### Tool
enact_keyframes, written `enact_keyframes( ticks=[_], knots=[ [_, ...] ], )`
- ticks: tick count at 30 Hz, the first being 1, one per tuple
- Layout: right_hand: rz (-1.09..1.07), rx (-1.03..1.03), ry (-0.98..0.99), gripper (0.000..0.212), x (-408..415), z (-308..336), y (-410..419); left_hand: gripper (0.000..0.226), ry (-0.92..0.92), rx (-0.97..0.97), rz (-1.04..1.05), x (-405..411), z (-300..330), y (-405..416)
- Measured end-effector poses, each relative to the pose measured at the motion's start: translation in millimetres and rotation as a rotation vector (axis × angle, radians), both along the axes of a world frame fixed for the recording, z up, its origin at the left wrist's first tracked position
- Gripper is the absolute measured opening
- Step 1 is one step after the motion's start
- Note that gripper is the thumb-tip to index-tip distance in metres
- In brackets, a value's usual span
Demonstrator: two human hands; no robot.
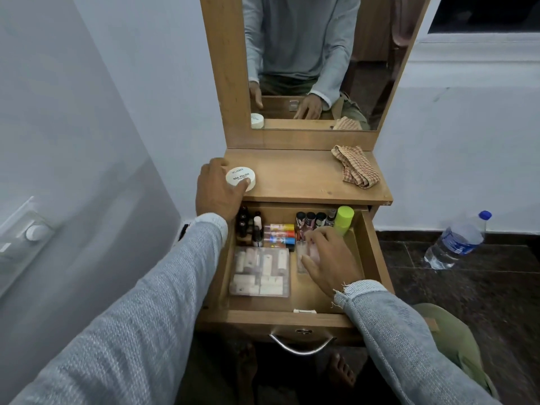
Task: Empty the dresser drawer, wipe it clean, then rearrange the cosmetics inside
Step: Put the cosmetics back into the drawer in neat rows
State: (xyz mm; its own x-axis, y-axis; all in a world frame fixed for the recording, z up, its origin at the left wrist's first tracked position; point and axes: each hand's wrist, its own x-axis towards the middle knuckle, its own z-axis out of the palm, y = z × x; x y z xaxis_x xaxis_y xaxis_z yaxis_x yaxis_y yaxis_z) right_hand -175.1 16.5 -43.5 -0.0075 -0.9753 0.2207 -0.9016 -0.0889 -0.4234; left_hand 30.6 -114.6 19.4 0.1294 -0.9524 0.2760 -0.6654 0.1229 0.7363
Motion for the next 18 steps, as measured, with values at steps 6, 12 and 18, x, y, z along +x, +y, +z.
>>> enact_keyframes(
  ticks=[6,12,18],
  knots=[
    [-0.007,0.009,0.008,0.046,-1.2,-5.6,-1.6,0.095,-0.009,0.170,-0.128,7.8,-9.3,-27.6],
    [-0.016,0.011,-0.028,0.043,-2.9,-8.2,-3.1,0.095,0.060,0.164,-0.161,6.6,-6.0,-19.9],
    [-0.102,0.008,-0.479,0.031,-3.9,-1.7,-0.8,0.096,0.091,0.081,-0.378,-15.7,-17.5,51.8]
  ],
)
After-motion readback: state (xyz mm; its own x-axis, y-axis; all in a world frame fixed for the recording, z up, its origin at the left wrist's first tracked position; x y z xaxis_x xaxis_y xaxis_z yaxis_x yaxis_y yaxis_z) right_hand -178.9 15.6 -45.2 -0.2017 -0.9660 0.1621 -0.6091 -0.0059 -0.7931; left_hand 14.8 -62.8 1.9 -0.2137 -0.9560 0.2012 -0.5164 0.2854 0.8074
